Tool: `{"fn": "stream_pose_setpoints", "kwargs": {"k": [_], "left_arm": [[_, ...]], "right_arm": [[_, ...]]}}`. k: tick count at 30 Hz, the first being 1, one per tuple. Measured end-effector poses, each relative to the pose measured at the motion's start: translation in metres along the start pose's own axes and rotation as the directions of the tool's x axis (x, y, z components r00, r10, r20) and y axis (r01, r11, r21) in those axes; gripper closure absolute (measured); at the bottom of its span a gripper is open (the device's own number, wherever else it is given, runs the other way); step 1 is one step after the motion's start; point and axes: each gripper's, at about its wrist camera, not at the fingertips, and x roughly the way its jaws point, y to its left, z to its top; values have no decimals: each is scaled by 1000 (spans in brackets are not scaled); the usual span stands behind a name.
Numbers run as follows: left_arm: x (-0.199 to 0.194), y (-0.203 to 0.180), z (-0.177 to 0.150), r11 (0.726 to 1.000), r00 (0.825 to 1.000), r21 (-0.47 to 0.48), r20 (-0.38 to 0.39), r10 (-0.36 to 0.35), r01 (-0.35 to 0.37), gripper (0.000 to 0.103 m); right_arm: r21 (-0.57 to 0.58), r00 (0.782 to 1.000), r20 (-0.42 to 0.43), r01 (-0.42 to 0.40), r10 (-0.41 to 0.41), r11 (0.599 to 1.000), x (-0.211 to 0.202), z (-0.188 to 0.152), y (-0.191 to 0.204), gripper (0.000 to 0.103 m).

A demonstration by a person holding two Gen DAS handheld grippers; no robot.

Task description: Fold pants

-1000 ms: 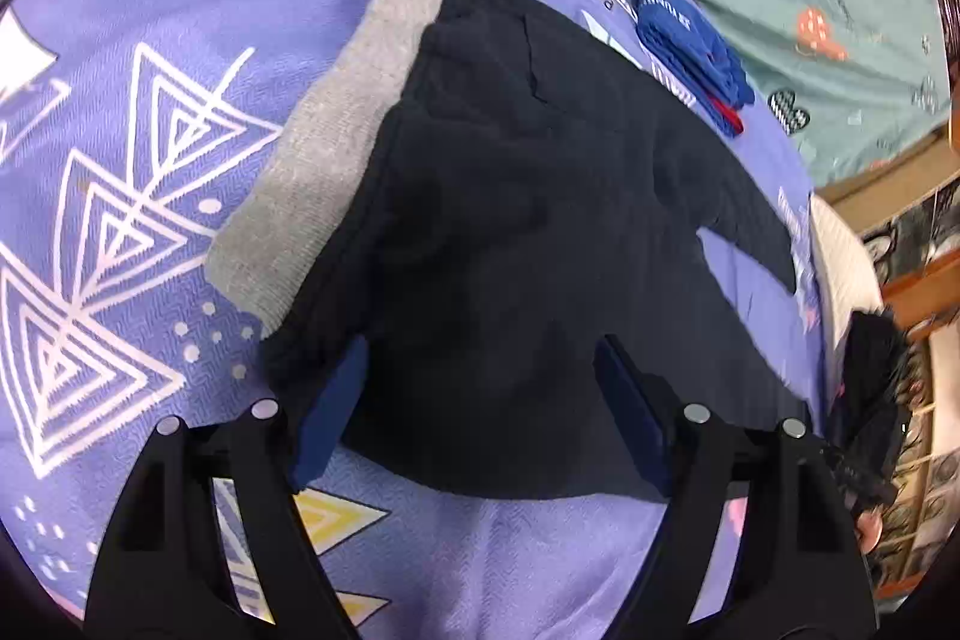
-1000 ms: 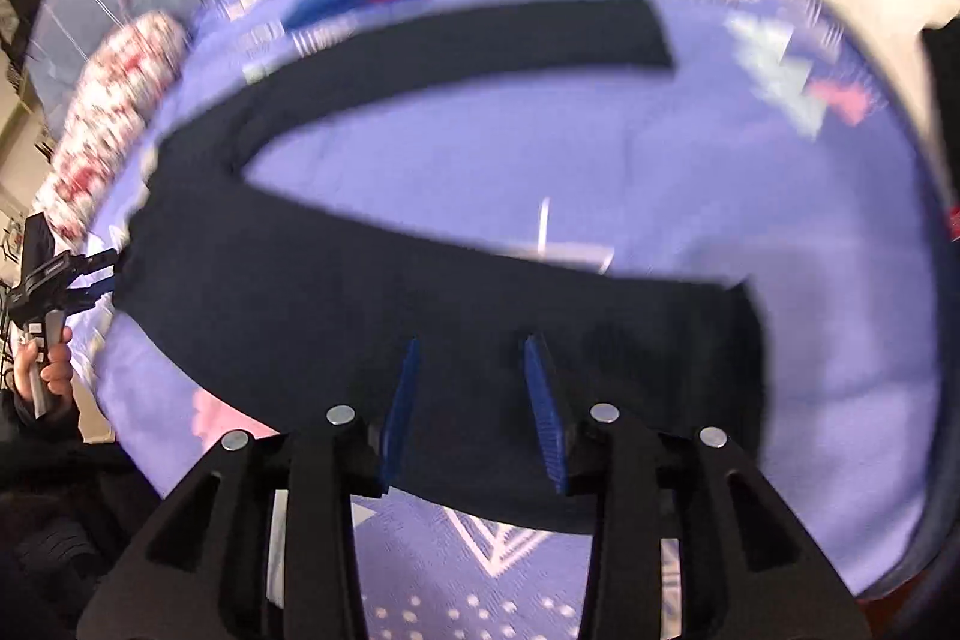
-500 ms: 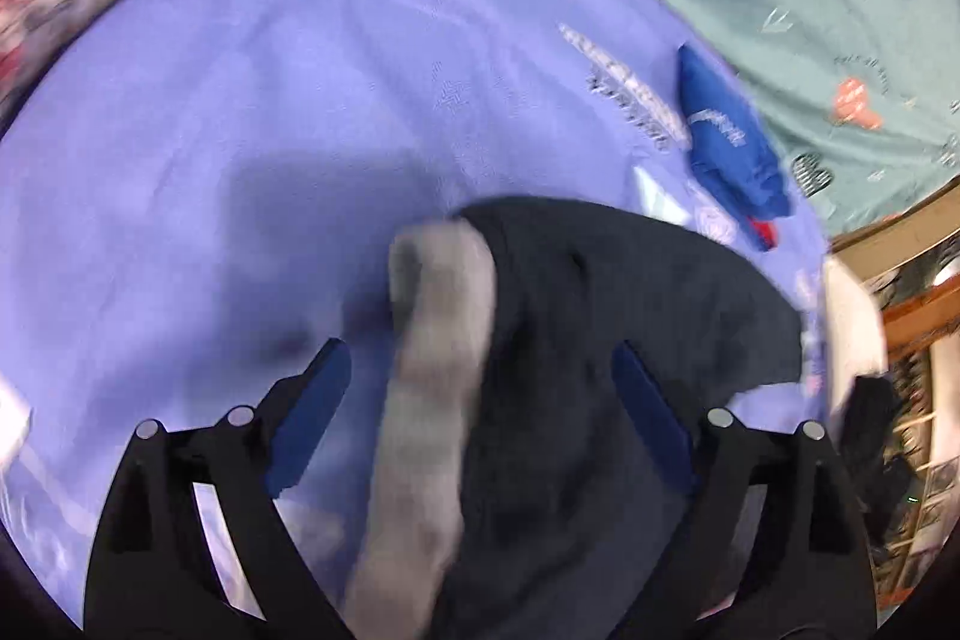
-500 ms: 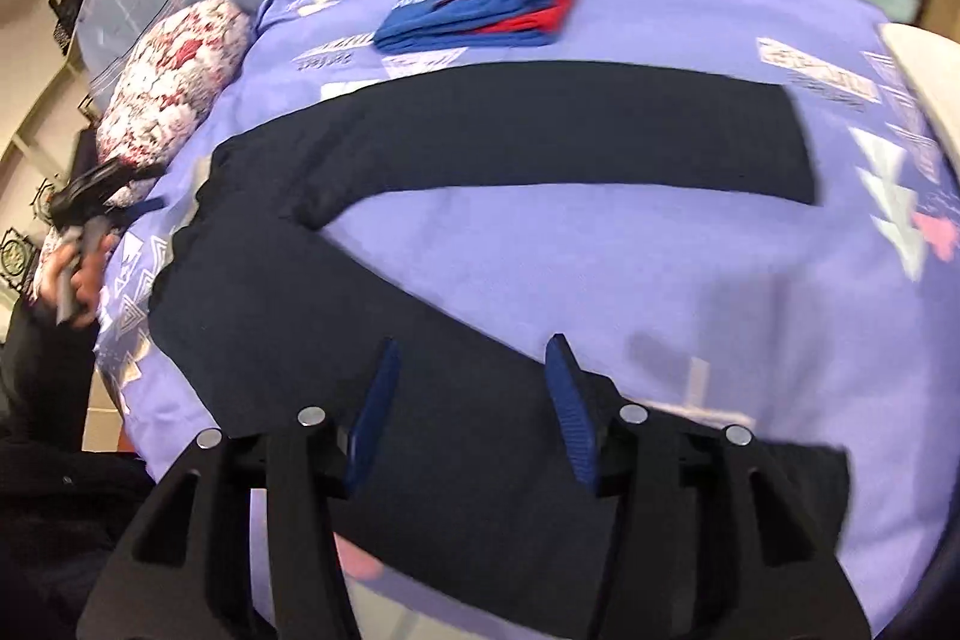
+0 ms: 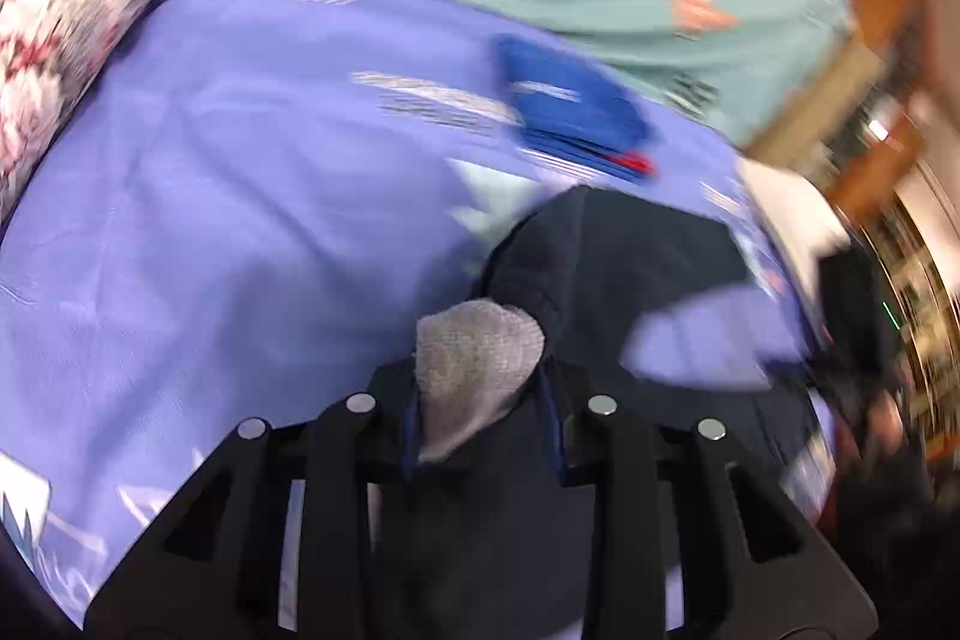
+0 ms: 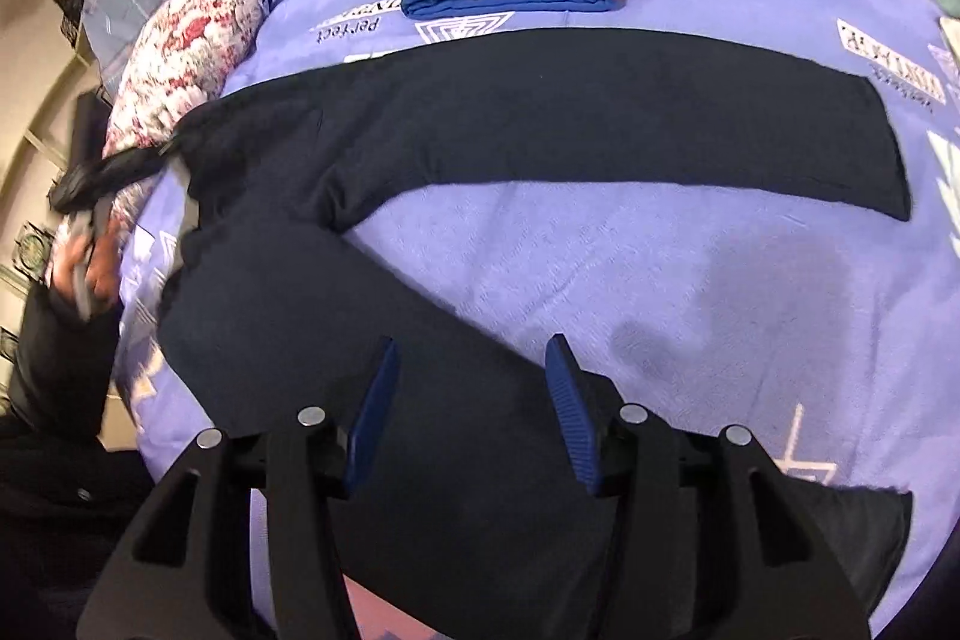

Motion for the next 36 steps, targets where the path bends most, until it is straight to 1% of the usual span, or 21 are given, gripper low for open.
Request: {"fn": "stream_pose_setpoints", "kwargs": {"k": [3, 5, 6, 7, 8, 11, 13, 14, 17, 19, 20, 21, 22, 23, 24, 25, 26, 28, 30, 33, 36], "left_arm": [[-14, -34, -37, 996, 999, 80, -19, -46, 48, 72], [-11, -48, -58, 994, 998, 99, -49, -50, 54, 72], [-9, -49, -66, 993, 997, 100, -59, -50, 55, 72], [-4, -52, -70, 994, 997, 94, -66, -49, 55, 72], [-3, -49, -77, 995, 996, 76, -70, -53, 59, 72], [-6, -41, -87, 997, 996, 41, -67, -56, 59, 72], [-7, -43, -90, 997, 996, 51, -69, -51, 54, 72], [-5, -45, -91, 997, 996, 59, -75, -44, 48, 72], [5, -48, -100, 998, 989, 50, -144, -35, 42, 65], [4, -45, -109, 999, 984, 5, -177, -34, 35, 38], [0, -40, -115, 998, 981, -46, -188, -48, 40, 33], [-6, -37, -120, 994, 980, -88, -187, -72, 57, 24], [-11, -33, -124, 988, 978, -134, -182, -106, 82, 21], [-17, -29, -131, 975, 973, -189, -174, -154, 121, 21], [-20, -27, -136, 962, 968, -231, -164, -189, 148, 21], [-22, -25, -140, 946, 963, -272, -153, -222, 175, 21], [-22, -26, -145, 918, 949, -327, -140, -283, 225, 21], [-15, -32, -148, 879, 930, -385, -115, -349, 282, 21], [-10, -38, -146, 840, 921, -427, -42, -388, 335, 21], [3, -37, -135, 775, 911, -500, 75, -406, 387, 19], [16, -24, -127, 711, 915, -584, 162, -371, 392, 15]], "right_arm": [[20, 998, 14, -69, 69, 997, 5, 12, 9, 49], [56, 987, 40, -157, 155, 986, 8, 20, 15, 32], [79, 981, 54, -189, 185, 979, 12, 25, 19, 17], [95, 967, 69, -253, 247, 963, 19, 30, 24, 10], [106, 948, 66, -317, 312, 942, 29, 34, 29, 9], [195, 903, -2, -422, 430, 885, 73, 39, 38, 8], [238, 886, -64, -434, 460, 869, 107, 33, 52, 8], [245, 877, -74, -446, 475, 861, 115, 31, 58, 9], [230, 825, -40, -542, 564, 808, 127, 32, 82, 35], [177, 810, -44, -569, 584, 803, 125, 33, 102, 47], [157, 805, -60, -577, 591, 802, 125, 32, 111, 53], [130, 797, -85, -586, 597, 800, 125, 30, 122, 57], [115, 800, -91, -583, 593, 804, 124, 30, 127, 58], [98, 807, -87, -577, 584, 811, 123, 28, 131, 58], [98, 803, -81, -583, 591, 806, 123, 28, 131, 58], [104, 798, -75, -590, 598, 801, 123, 29, 129, 58], [118, 789, -64, -601, 610, 790, 123, 30, 128, 58], [134, 773, -49, -622, 632, 771, 122, 35, 128, 58], [127, 764, -34, -636, 645, 761, 118, 40, 132, 58], [99, 755, -14, -652, 656, 752, 111, 48, 140, 58], [80, 750, -9, -658, 661, 749, 106, 45, 142, 58]]}}
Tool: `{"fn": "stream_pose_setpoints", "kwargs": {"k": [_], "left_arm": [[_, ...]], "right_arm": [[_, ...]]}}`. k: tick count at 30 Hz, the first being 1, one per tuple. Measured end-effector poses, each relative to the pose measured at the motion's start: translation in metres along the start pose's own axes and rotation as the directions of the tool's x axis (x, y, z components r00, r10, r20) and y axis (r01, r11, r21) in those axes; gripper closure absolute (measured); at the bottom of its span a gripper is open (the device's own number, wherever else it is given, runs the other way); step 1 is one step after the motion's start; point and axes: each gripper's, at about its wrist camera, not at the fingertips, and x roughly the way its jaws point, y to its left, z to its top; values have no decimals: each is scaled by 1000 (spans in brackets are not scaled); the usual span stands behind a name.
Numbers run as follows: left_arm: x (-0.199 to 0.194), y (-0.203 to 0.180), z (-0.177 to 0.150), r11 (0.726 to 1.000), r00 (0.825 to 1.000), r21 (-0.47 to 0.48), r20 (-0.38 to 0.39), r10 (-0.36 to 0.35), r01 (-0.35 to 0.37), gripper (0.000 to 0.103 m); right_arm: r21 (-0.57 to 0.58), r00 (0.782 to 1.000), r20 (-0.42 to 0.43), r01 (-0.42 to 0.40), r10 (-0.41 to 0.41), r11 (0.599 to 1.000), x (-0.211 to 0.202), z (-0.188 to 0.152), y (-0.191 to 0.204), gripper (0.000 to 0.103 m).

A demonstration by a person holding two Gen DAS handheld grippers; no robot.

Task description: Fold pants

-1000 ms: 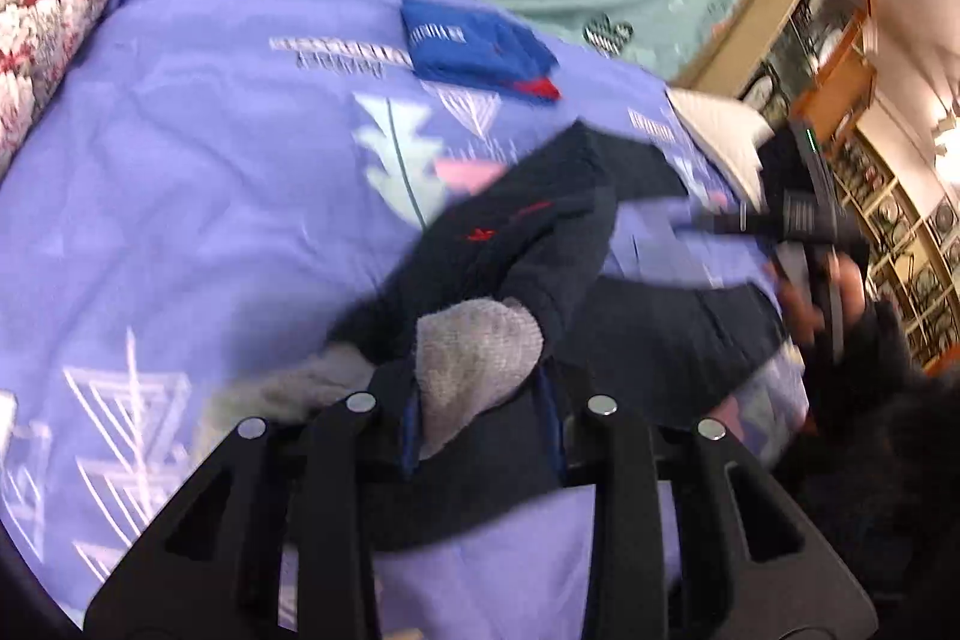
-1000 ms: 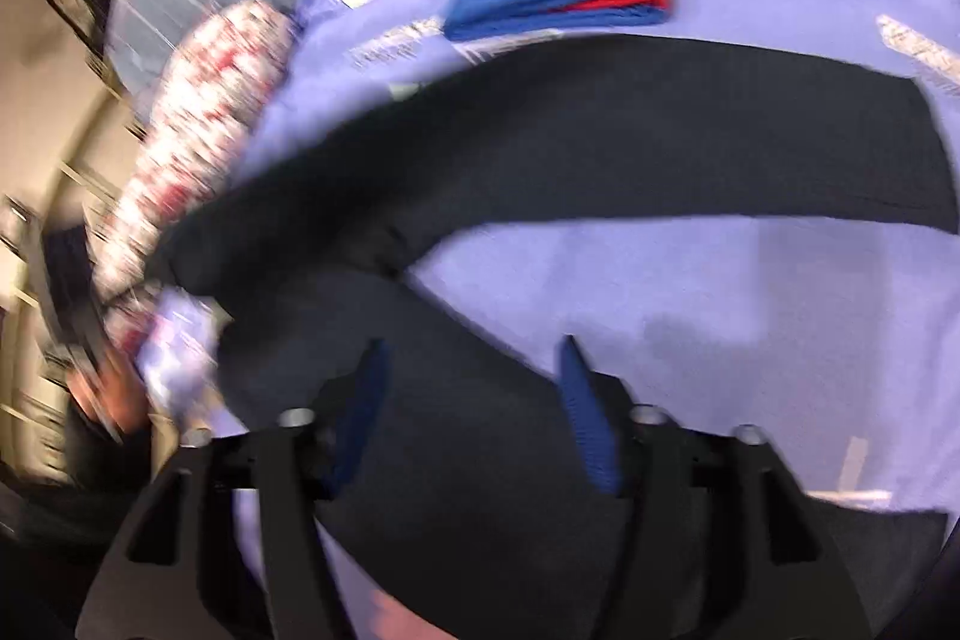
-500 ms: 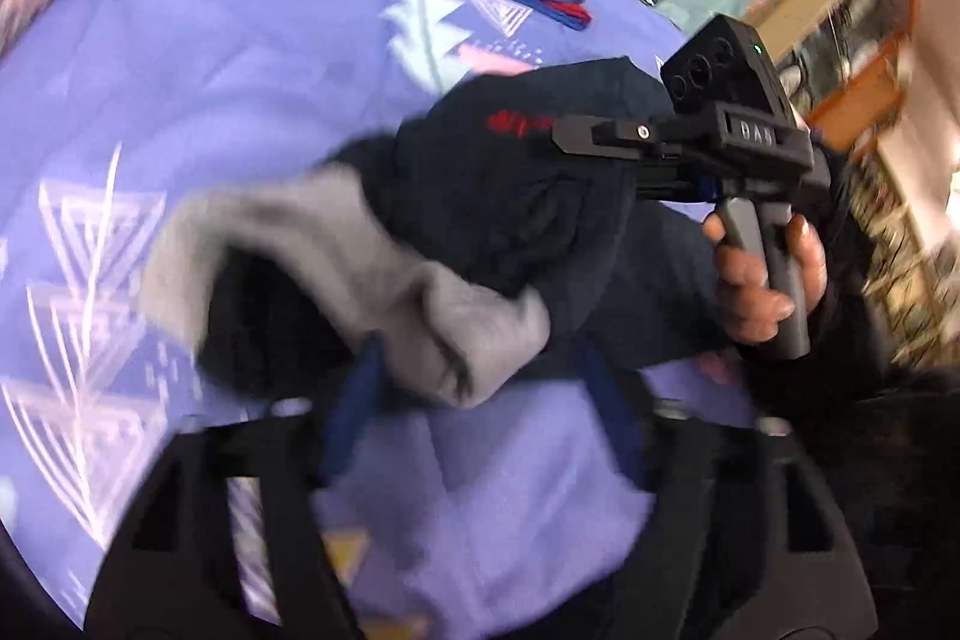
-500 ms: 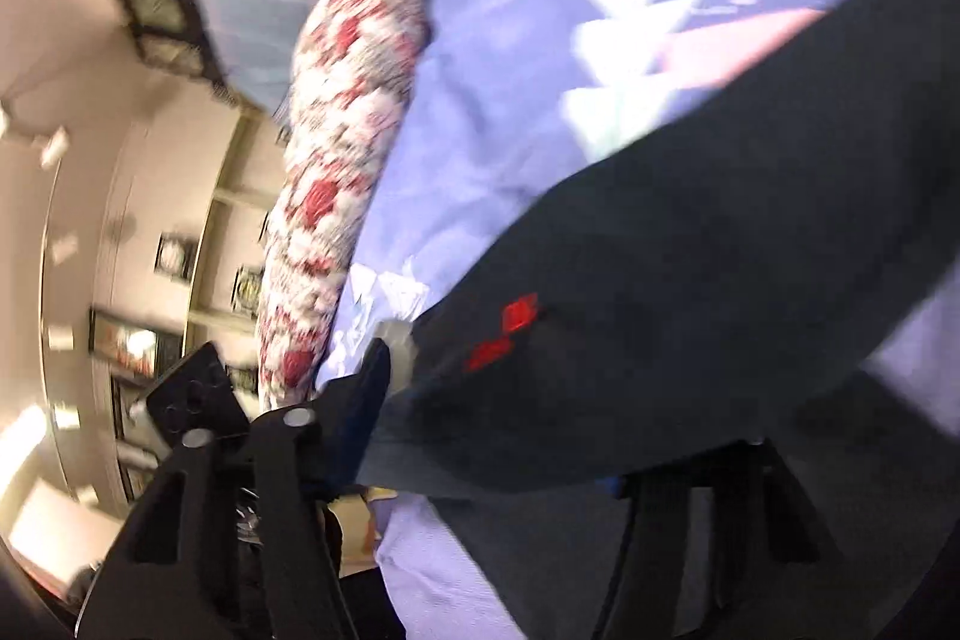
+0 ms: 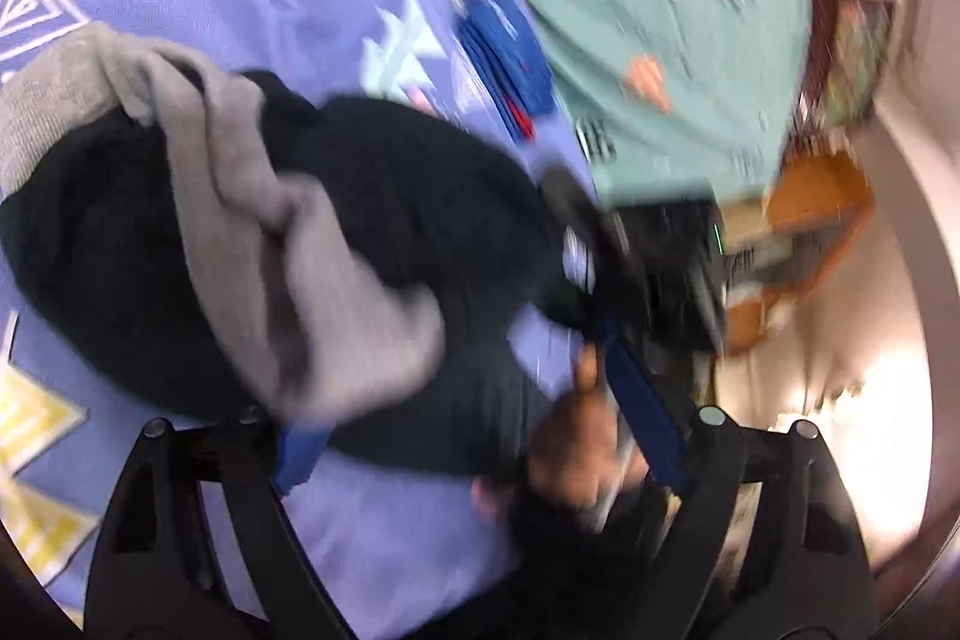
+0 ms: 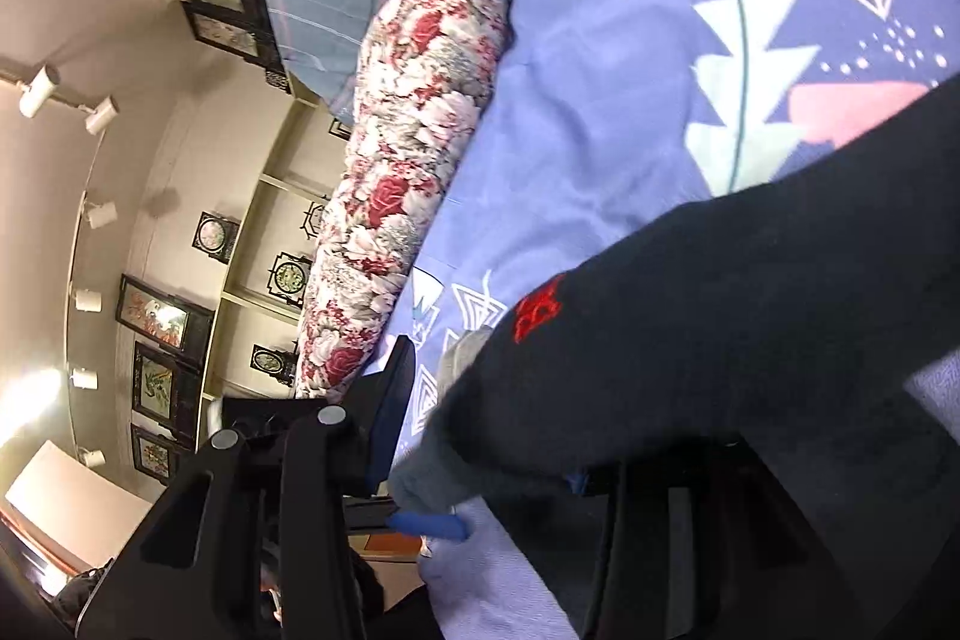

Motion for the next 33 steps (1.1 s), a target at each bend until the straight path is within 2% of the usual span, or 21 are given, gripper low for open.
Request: {"fn": "stream_pose_setpoints", "kwargs": {"k": [2, 6, 8, 10, 11, 12, 13, 17, 20, 23, 24, 25, 26, 27, 28, 29, 30, 33], "left_arm": [[2, 8, 8, 998, 1000, -60, 31, 3, -1, 13], [-4, 16, 22, 994, 994, -107, 96, 43, -33, 13], [-6, 19, 30, 991, 990, -118, 123, 75, -60, 20], [-4, 24, 35, 989, 990, -132, 108, 89, -74, 48], [-1, 25, 37, 988, 991, -128, 94, 97, -85, 56], [-1, 25, 37, 989, 991, -121, 83, 101, -90, 71], [2, 25, 37, 989, 993, -117, 67, 94, -86, 73], [8, 24, 38, 992, 996, -103, 45, 72, -67, 73], [16, 24, 37, 993, 999, -106, 8, 52, -50, 71], [26, 26, 32, 991, 999, -130, -32, 26, -30, 53], [28, 27, 31, 990, 999, -138, -36, 26, -31, 42], [30, 28, 30, 989, 999, -143, -37, 25, -30, 35], [31, 28, 30, 989, 999, -147, -40, 19, -25, 34], [34, 27, 29, 989, 999, -146, -50, 16, -23, 33], [36, 27, 29, 990, 998, -142, -55, 15, -22, 33], [35, 26, 29, 990, 998, -137, -54, 14, -21, 35], [33, 23, 29, 993, 999, -119, -49, 19, -25, 40], [23, 17, 36, 997, 999, -74, -21, 27, -29, 84]], "right_arm": [[2, 1000, -5, 2, -2, 1000, 0, -5, -3, 58], [21, 999, -35, 8, -7, 1000, 4, -14, -15, 62], [21, 998, -66, 22, -20, 1000, 12, -20, -18, 63], [-4, 993, -107, 55, -55, 998, 21, -26, -16, 62], [-25, 989, -122, 77, -80, 997, 23, -29, -14, 62], [-34, 988, -124, 89, -93, 995, 22, -30, -13, 58], [-34, 989, -114, 94, -97, 995, 18, -30, -14, 54], [41, 989, -9, 145, -144, 989, -25, -23, -41, 50], [150, 975, 94, 186, -201, 971, -68, -12, -73, 45], [228, 961, 152, 193, -230, 954, -93, 0, -98, 39], [246, 952, 163, 216, -260, 945, -96, 3, -104, 39], [253, 949, 163, 223, -269, 941, -94, 6, -110, 39], [253, 953, 153, 219, -263, 942, -88, 9, -113, 39], [250, 953, 142, 225, -266, 942, -83, 9, -115, 43], [246, 955, 129, 231, -268, 942, -77, 10, -116, 53], [239, 958, 101, 237, -267, 942, -71, 8, -115, 55], [225, 956, 94, 253, -279, 941, -70, 6, -111, 55], [195, 952, 100, 266, -289, 944, -81, 1, -93, 55]]}}
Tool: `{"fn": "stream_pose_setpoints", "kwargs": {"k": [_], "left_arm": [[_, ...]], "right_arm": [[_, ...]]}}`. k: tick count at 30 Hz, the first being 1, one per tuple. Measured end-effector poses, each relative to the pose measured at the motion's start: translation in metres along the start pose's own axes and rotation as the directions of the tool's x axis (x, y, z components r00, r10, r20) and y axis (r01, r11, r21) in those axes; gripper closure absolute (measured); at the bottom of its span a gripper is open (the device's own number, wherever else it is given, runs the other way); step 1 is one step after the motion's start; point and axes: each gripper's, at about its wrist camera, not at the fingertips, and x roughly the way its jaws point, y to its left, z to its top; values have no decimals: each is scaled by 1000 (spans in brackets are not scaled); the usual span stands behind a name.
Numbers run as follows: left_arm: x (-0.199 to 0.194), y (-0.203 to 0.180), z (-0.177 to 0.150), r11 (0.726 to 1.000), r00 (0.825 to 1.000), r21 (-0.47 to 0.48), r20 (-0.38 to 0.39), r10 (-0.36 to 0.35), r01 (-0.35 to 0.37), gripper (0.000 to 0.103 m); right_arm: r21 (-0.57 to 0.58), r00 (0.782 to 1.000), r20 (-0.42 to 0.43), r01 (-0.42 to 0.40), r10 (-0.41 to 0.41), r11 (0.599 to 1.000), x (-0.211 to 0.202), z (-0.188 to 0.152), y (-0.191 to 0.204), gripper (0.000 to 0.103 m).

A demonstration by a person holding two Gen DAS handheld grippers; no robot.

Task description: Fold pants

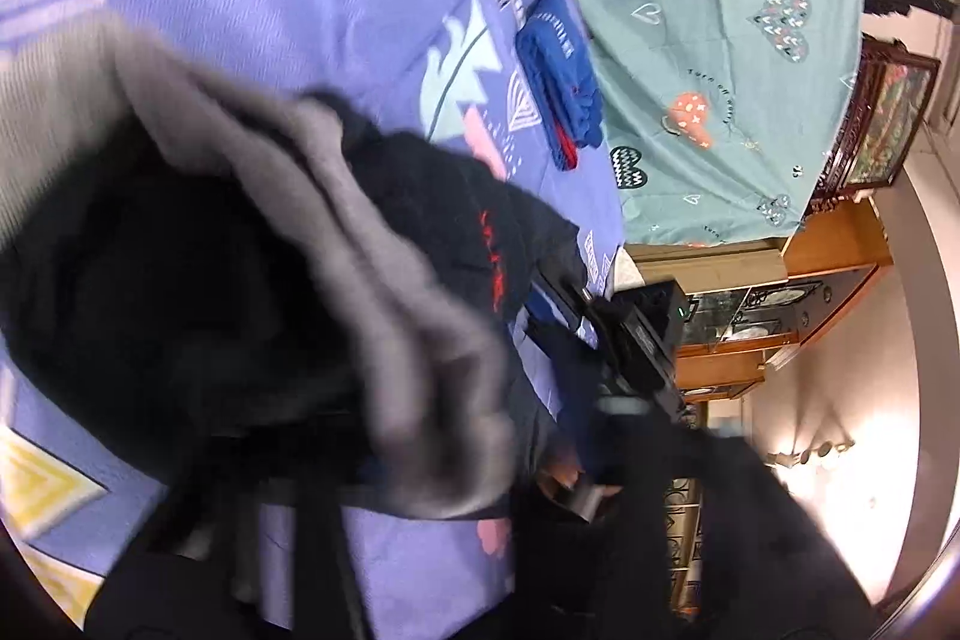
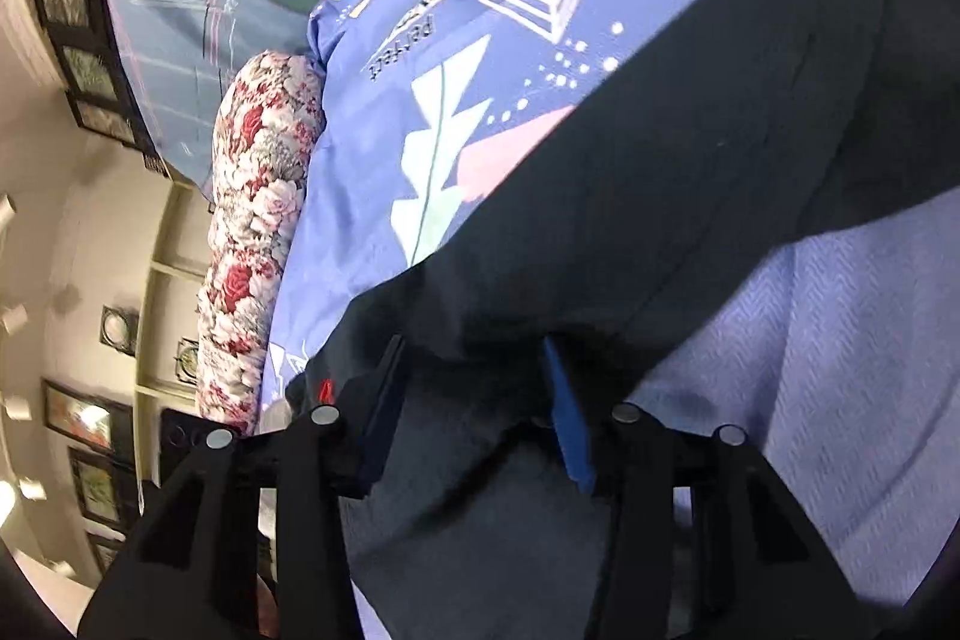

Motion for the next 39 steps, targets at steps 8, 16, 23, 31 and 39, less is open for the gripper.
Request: {"fn": "stream_pose_setpoints", "kwargs": {"k": [8, 16, 23, 31, 39], "left_arm": [[0, -3, 9, 1000, 1000, 12, -17, 8, -8, 69], [4, -4, 17, 999, 999, 40, -46, -25, 27, 92], [-51, -22, 40, 991, 997, 107, 28, -78, 75, 92], [-50, 3, 42, 996, 996, 40, 4, -85, 85, 92], [-68, 1, 65, 997, 998, 54, -5, -56, 56, 90]], "right_arm": [[-29, 999, -41, -28, 27, 999, -27, -33, 23, 22], [75, 999, 22, 43, -45, 996, -49, -33, -6, 22], [147, 990, 83, 103, -116, 984, -45, -11, -24, 22], [174, 974, 147, 148, -174, 974, -30, 20, -21, 79], [34, 984, 176, 29, -34, 999, -77, -29, 24, 96]]}}
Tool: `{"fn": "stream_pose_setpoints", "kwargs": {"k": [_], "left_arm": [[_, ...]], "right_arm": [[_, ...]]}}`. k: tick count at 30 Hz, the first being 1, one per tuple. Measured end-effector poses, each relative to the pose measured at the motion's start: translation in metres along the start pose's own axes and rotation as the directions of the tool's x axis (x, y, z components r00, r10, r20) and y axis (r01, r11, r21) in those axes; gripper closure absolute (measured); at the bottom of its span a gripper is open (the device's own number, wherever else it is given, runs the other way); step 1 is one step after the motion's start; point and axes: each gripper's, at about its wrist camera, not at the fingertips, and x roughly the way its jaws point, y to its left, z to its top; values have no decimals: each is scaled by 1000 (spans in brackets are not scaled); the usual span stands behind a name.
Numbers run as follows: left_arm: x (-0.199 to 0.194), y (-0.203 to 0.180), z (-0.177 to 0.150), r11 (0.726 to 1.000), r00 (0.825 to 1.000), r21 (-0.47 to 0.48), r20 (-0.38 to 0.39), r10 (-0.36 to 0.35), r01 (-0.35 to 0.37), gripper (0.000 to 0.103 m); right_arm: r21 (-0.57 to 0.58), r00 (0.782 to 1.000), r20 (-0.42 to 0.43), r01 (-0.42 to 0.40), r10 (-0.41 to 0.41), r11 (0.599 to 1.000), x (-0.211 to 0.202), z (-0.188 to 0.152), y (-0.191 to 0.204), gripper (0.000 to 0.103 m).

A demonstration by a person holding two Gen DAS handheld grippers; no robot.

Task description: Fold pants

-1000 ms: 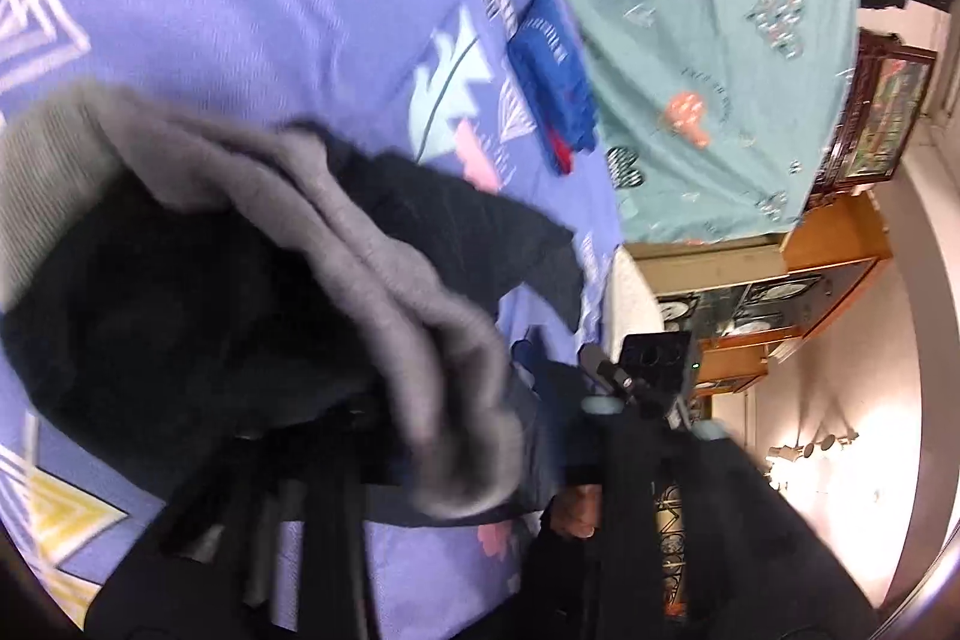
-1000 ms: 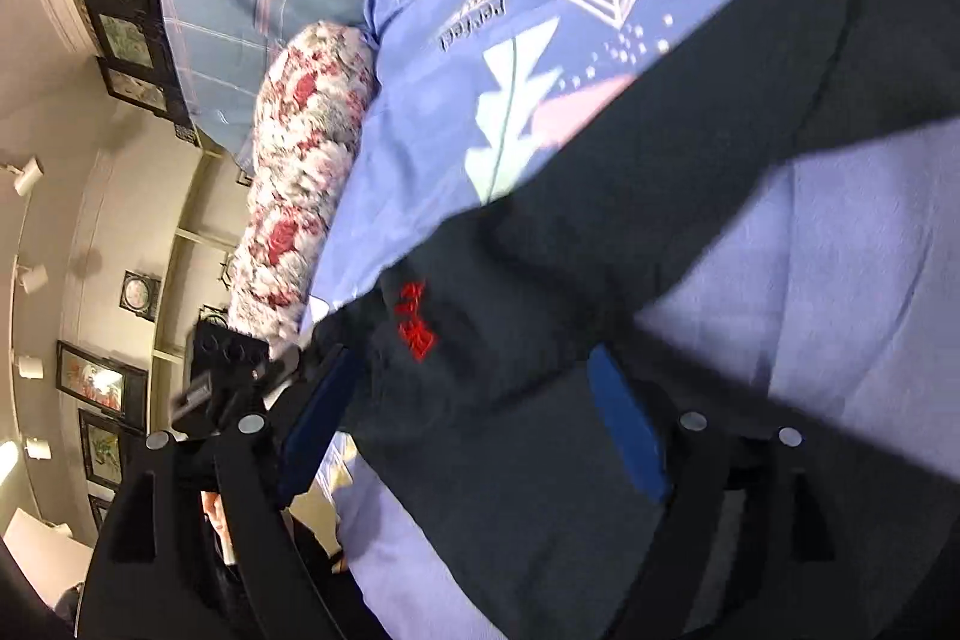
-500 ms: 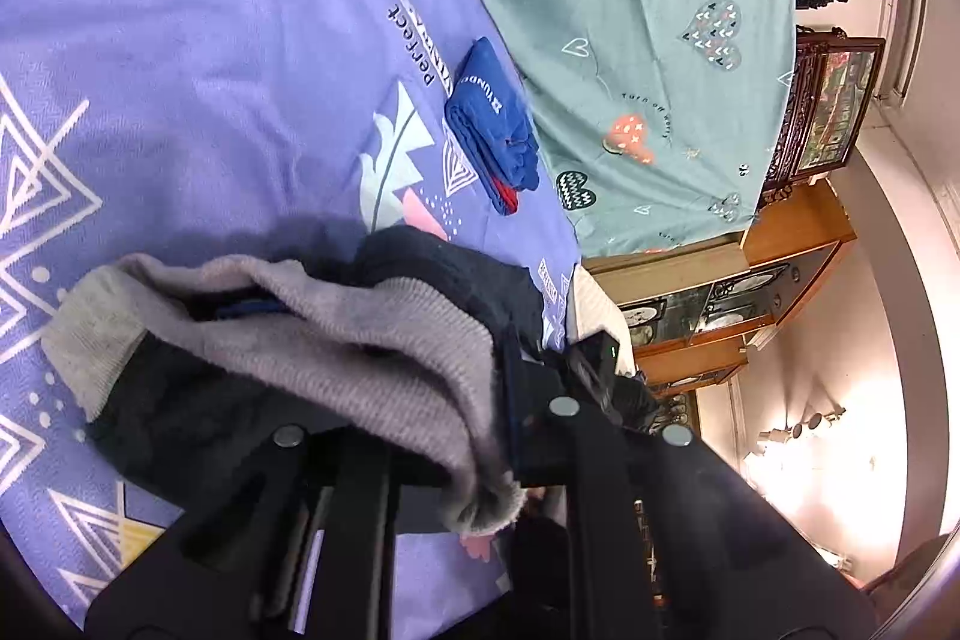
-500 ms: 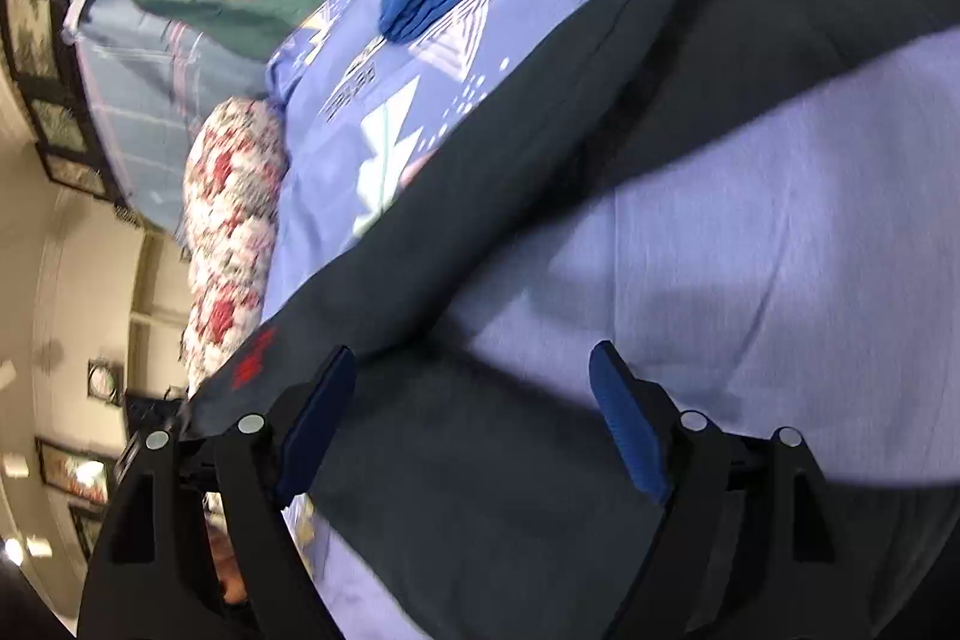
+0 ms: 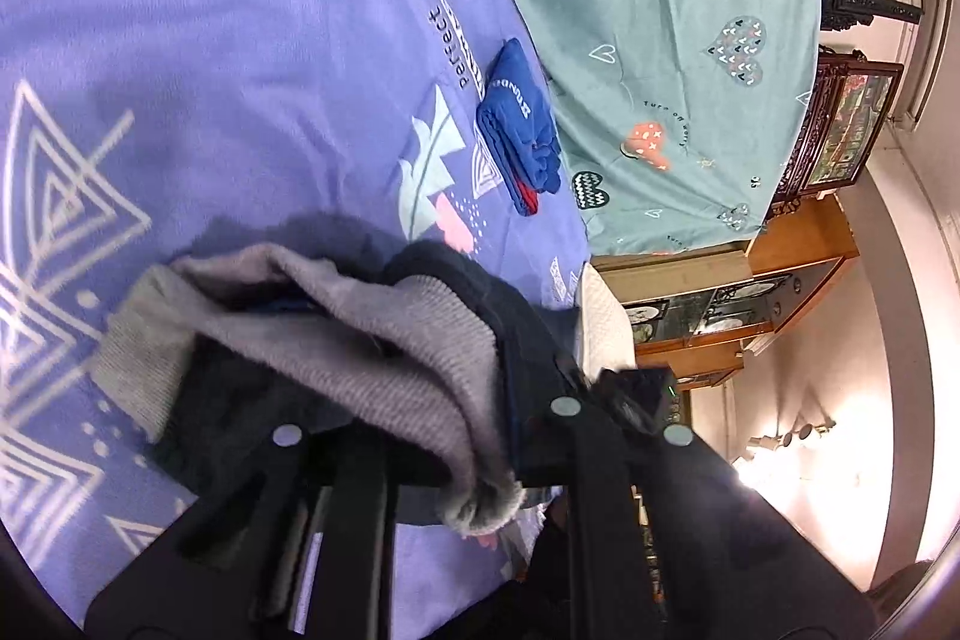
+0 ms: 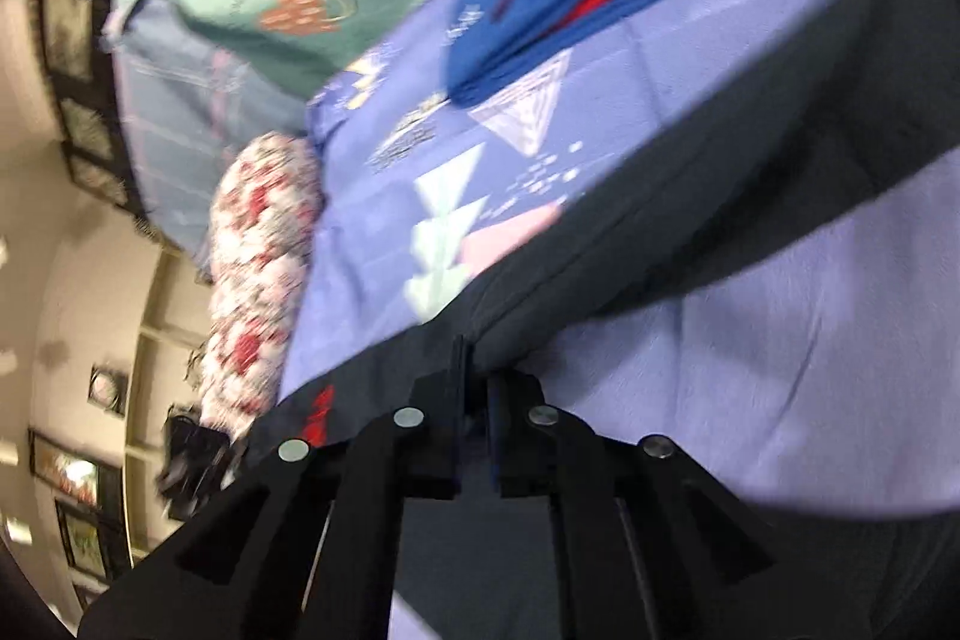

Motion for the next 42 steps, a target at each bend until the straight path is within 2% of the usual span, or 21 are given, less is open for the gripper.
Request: {"fn": "stream_pose_setpoints", "kwargs": {"k": [4, 8, 10, 12, 15, 18, 20, 22, 24, 26, 27, 28, 29, 30, 31, 34, 36, 37, 38, 39, 42], "left_arm": [[-5, 14, 14, 999, 998, -13, -37, 44, -44, 89], [0, 29, 7, 995, 990, -8, -99, 98, -99, 89], [1, 32, 1, 995, 987, 0, -122, 101, -102, 88], [-2, 26, 2, 995, 988, 23, -121, 98, -96, 89], [-3, -9, 15, 987, 990, 129, -88, 107, -95, 88], [11, -36, 26, 975, 988, 196, -89, 126, -106, 88], [26, -35, 26, 975, 981, 182, -125, 148, -124, 81], [37, -24, 24, 977, 974, 163, -156, 166, -140, 69], [43, -2, 21, 983, 971, 106, -175, 166, -149, 64], [43, 14, 20, 988, 972, 54, -178, 151, -143, 64], [42, 21, 20, 991, 975, 31, -174, 136, -133, 64], [40, 26, 20, 993, 979, 6, -168, 119, -119, 59], [38, 30, 20, 995, 982, -21, -161, 97, -102, 52], [37, 31, 19, 995, 984, -30, -154, 89, -94, 39], [37, 30, 18, 995, 985, -28, -151, 87, -92, 33], [46, 24, 12, 997, 985, -25, -158, 67, -72, 33], [52, 18, 9, 997, 987, 1, -136, 81, -82, 35], [52, 15, 9, 997, 989, 15, -128, 78, -77, 49], [53, 10, 7, 996, 990, 40, -119, 81, -76, 58], [55, 7, 5, 995, 989, 61, -118, 90, -84, 79], [57, -1, -2, 991, 989, 89, -100, 111, -102, 78]], "right_arm": [[-74, 998, -56, -16, 12, 997, -13, -50, 20, 97], [-40, 985, -172, 21, -27, 999, 3, -99, -5, 97], [9, 979, -202, 22, -20, 1000, 6, -110, -24, 97], [15, 982, -190, 10, -7, 1000, 1, -110, -27, 97], [-54, 992, -120, -42, 36, 998, -21, -99, -8, 97], [-105, 995, -50, -86, 81, 991, -38, -87, 7, 97], [-94, 996, -49, -85, 80, 992, -37, -84, 7, 97], [-73, 995, -66, -86, 81, 994, -33, -88, 2, 97], [-48, 993, -88, -82, 78, 995, -27, -94, -9, 97], [-13, 991, -115, -75, 73, 997, -20, -94, -17, 96], [4, 985, -153, -81, 81, 997, -13, -94, -19, 93], [8, 974, -207, -90, 90, 996, -2, -95, -16, 85], [1, 968, -233, -96, 93, 995, 4, -96, -10, 75], [-30, 963, -254, -96, 85, 995, 11, -97, -1, 59], [-52, 961, -265, -95, 78, 994, 14, -98, 4, 57], [-81, 958, -280, -89, 63, 993, 27, -94, 15, 57], [-36, 963, -262, -67, 56, 997, 27, -91, 6, 56], [-14, 966, -254, -57, 51, 998, 26, -89, 2, 56], [28, 970, -237, -43, 49, 999, 24, -86, -7, 56], [76, 974, -219, -36, 51, 997, 20, -85, -18, 56], [154, 982, -180, -34, 62, 987, 7, -87, -40, 53]]}}
